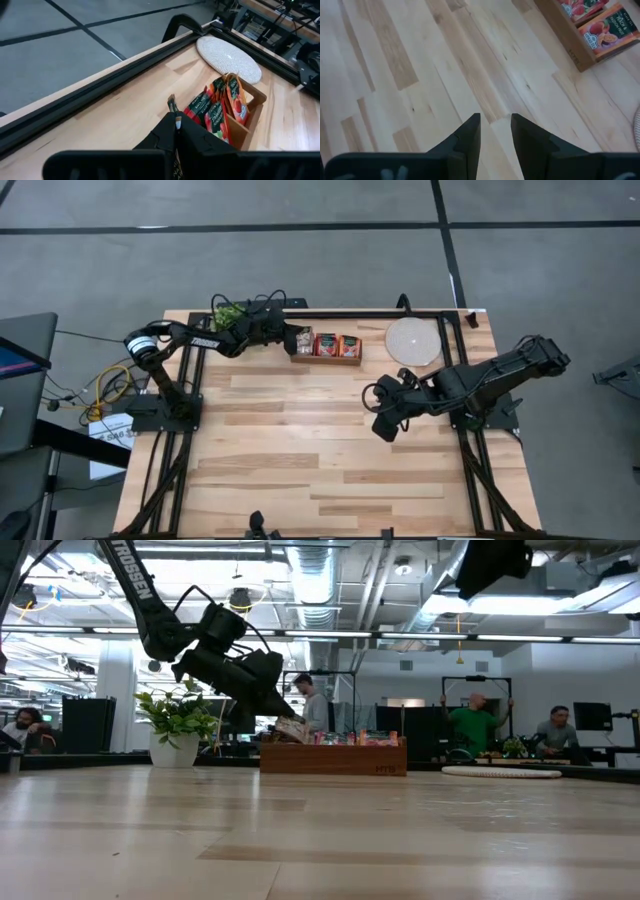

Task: Pick & Place Tea
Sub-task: Put the brown tea bag into the left section of the wooden organizer

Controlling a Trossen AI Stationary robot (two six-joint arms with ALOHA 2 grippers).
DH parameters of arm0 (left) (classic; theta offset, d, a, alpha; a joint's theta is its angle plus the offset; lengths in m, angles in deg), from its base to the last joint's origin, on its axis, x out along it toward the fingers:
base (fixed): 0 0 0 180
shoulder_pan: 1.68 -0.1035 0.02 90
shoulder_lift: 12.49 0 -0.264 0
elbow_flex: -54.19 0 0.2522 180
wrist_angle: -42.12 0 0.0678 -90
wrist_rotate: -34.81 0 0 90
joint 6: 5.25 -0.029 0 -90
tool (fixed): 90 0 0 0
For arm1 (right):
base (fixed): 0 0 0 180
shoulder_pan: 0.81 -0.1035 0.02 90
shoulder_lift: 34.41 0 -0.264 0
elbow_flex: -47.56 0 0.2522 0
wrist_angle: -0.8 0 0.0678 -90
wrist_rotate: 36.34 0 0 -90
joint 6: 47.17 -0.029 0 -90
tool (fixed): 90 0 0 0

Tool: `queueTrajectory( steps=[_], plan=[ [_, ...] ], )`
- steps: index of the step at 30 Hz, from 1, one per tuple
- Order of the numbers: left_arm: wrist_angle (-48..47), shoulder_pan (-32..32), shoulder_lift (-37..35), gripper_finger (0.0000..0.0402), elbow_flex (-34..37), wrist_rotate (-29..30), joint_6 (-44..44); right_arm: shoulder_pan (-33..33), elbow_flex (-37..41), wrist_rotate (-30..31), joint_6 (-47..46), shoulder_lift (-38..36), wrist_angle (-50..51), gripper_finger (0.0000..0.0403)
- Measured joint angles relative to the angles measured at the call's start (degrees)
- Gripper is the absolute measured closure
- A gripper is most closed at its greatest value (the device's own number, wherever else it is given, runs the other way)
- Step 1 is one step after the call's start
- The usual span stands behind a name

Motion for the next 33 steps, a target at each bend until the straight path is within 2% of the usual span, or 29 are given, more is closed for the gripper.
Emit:
queueTrajectory(
  steps=[15, 26, 33],
  plan=[
    [0.0, 0.0, 0.0, 0.0397, 0.0, 0.1, 0.3, 0.0, 0.0, 0.1, 0.0, 0.0, -0.3, 0.0301],
    [0.0, 0.0, 0.0, 0.0323, 0.0, 0.1, 0.0, 0.0, 0.0, 0.1, 0.0, 0.0, -0.8, 0.0301],
    [0.0, 0.0, 0.0, 0.0300, 0.0, 0.1, 0.0, 0.0, 0.0, 0.1, 0.0, 0.0, -0.8, 0.0301]
  ],
)
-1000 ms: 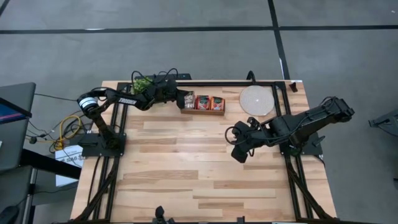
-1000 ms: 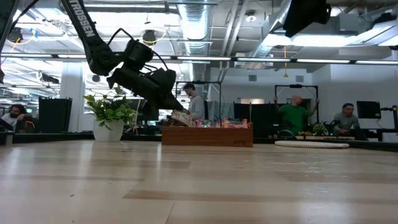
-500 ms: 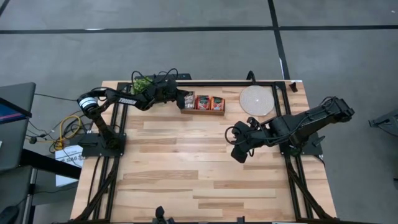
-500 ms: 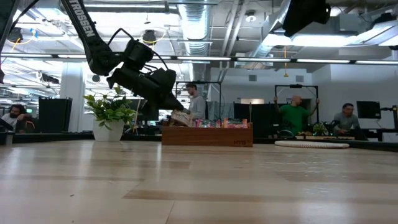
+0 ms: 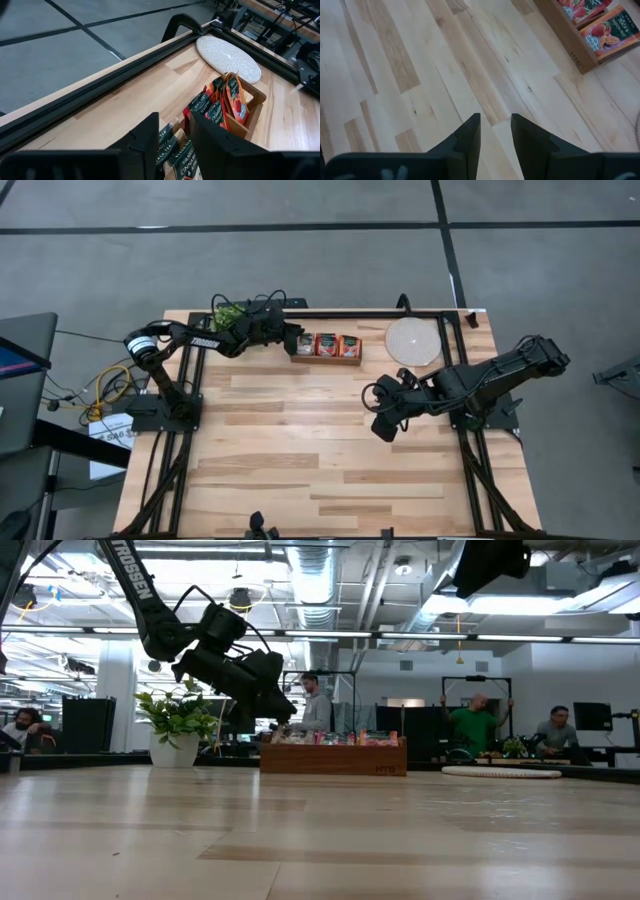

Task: Pick & Place Tea
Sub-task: Put the brown tea bag into the left section of the wooden organizer

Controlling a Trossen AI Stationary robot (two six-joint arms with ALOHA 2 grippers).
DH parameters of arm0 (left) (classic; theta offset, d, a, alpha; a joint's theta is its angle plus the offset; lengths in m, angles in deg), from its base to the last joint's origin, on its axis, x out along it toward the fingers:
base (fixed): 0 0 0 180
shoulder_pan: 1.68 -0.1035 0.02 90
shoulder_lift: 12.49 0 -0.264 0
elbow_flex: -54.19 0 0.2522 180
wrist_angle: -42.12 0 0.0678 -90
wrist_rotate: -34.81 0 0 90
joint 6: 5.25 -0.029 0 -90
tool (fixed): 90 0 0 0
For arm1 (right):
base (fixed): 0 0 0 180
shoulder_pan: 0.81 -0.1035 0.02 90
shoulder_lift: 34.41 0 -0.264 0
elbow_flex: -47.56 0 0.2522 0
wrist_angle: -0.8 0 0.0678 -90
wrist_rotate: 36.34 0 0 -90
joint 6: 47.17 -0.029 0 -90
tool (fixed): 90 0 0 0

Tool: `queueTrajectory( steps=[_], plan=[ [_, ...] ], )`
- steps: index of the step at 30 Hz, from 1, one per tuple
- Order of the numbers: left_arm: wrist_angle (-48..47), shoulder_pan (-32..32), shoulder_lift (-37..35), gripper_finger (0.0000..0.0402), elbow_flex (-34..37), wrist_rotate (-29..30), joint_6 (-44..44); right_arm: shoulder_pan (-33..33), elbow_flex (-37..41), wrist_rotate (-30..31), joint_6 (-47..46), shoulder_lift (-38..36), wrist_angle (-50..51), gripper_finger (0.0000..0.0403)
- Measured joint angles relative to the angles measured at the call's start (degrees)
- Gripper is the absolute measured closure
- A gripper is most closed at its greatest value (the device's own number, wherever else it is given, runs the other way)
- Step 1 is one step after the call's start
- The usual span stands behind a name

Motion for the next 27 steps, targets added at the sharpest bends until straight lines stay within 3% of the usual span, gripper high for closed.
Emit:
queueTrajectory(
  steps=[10, 13, 19, 27],
  plan=[
    [1.3, 1.0, -0.9, 0.0298, -1.5, -3.3, -2.4, 0.0, 0.0, 0.1, 0.0, 0.0, 0.0, 0.0301],
    [-7.2, 2.6, -0.9, 0.0298, -5.0, -2.2, -6.9, 0.0, 0.0, 0.1, 0.0, 0.0, 0.0, 0.0301],
    [-25.3, 4.7, -0.9, 0.0298, -13.2, 10.7, -14.8, 0.0, 0.0, 0.2, 0.0, 0.0, -0.4, 0.0301],
    [-35.6, 5.1, -0.9, 0.0298, -17.0, 11.6, -15.2, 0.0, 0.0, 0.2, 0.0, 0.0, -0.5, 0.0301]
  ],
)
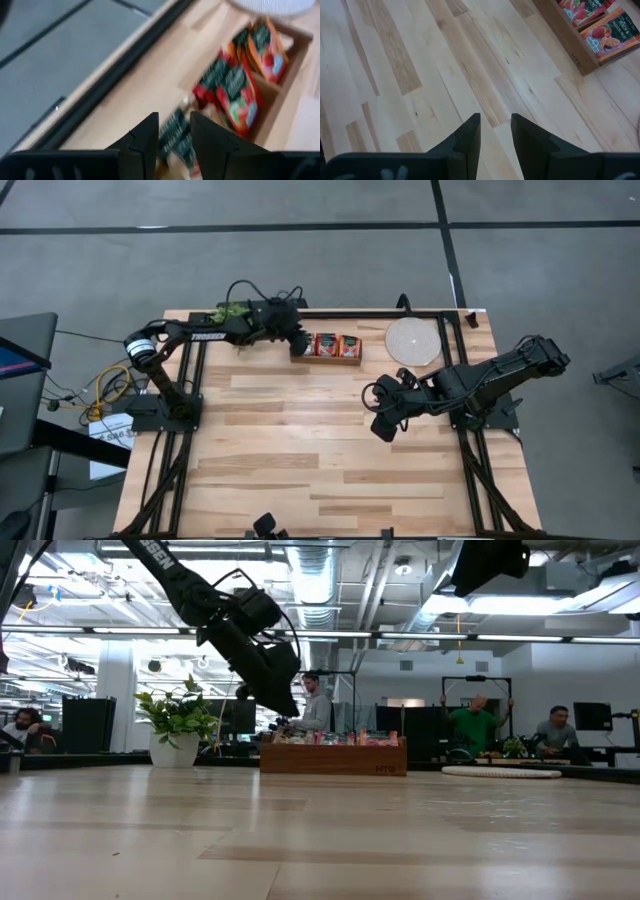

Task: Pick & Place Tea
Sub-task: Put the brown tea bag into the left section of the wooden organizer

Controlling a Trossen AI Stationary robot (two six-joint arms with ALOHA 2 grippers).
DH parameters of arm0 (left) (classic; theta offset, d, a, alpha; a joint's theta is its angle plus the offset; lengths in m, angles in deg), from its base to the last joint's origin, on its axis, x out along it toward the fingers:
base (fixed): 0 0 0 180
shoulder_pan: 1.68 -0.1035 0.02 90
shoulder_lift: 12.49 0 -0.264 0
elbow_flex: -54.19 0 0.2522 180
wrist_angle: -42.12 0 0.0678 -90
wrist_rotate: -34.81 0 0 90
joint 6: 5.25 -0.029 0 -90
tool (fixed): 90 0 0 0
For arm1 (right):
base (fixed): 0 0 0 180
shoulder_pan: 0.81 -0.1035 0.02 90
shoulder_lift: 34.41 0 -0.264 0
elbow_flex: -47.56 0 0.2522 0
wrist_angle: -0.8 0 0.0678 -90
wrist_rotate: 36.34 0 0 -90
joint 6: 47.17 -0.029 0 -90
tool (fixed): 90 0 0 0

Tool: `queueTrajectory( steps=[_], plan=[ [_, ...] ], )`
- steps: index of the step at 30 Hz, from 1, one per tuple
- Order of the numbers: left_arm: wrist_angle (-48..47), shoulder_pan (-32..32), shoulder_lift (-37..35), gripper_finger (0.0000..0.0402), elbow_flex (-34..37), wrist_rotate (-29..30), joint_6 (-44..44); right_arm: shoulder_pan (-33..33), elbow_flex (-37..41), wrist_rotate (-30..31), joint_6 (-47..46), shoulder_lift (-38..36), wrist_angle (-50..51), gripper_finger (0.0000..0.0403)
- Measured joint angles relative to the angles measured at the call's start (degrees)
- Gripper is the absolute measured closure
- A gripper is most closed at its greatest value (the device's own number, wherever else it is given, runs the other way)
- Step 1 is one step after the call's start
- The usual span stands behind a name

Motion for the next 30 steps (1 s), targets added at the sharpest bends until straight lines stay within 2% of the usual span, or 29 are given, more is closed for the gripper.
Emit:
queueTrajectory(
  steps=[5, 9, 30],
  plan=[
    [-4.1, 1.2, 0.0, 0.0298, 0.0, 0.3, -0.1, 0.0, 0.0, 0.0, 0.0, 0.0, 0.0, 0.0301],
    [-4.3, 1.9, 0.0, 0.0298, 0.0, 2.3, -0.2, 0.0, 0.0, 0.0, 0.0, 0.0, -0.1, 0.0301],
    [-9.2, 3.3, 0.0, 0.0298, -0.1, 2.8, -0.1, 0.0, 0.0, -0.2, 0.0, 0.0, -1.6, 0.0301]
  ],
)
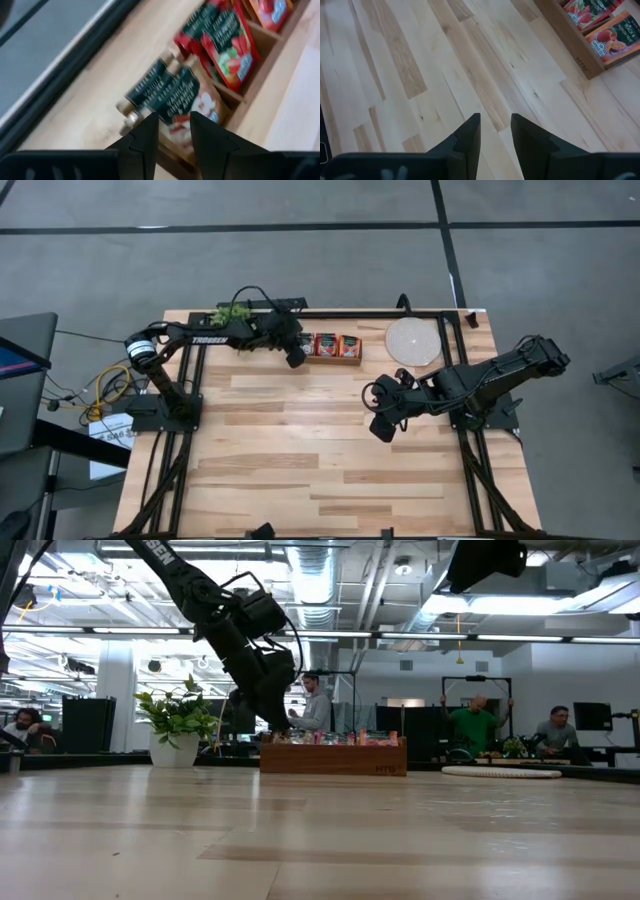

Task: Pick & Place Tea
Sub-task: Put the brown tea bag into the left section of the wooden organizer, then return to Home Position

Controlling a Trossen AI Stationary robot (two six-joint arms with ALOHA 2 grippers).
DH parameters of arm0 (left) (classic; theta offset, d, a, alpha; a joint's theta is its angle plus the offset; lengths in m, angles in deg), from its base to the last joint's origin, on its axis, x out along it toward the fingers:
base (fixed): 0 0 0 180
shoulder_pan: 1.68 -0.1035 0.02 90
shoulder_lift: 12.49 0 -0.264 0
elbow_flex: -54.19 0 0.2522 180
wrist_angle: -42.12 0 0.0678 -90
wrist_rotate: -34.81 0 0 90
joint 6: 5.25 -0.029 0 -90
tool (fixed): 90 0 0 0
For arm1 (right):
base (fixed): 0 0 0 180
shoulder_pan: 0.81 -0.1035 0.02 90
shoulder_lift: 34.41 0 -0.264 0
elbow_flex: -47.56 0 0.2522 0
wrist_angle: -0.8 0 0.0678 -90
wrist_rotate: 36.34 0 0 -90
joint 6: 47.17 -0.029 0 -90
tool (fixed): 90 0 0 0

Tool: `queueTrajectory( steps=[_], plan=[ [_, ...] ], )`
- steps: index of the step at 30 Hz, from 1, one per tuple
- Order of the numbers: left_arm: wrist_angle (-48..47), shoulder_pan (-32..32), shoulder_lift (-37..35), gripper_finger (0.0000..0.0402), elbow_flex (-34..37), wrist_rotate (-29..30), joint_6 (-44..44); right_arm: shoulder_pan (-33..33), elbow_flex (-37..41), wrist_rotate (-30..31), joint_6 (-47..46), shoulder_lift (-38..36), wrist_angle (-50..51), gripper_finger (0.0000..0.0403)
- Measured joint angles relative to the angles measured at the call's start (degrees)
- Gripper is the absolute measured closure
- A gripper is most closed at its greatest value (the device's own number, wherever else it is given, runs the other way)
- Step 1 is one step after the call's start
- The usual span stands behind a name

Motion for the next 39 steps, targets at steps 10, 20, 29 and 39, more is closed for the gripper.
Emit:
queueTrajectory(
  steps=[10, 20, 29, 39],
  plan=[
    [-4.6, 1.9, -0.4, 0.0296, -3.0, 5.0, 0.0, 0.0, 0.0, 0.0, 0.0, 0.0, -0.4, 0.0301],
    [-30.3, 1.9, -0.4, 0.0296, -22.6, 5.1, 0.5, 0.4, 0.0, -0.3, 1.2, 0.0, 3.1, 0.0301],
    [-39.5, 1.9, -7.8, 0.0296, -22.9, 0.6, 0.9, 4.3, 0.0, -0.6, 1.5, -0.7, 15.9, 0.0301],
    [-33.5, 1.9, -26.8, 0.0296, -5.0, -2.0, 7.6, 14.1, 0.0, -7.0, 26.4, -6.7, 11.2, 0.0301]
  ],
)
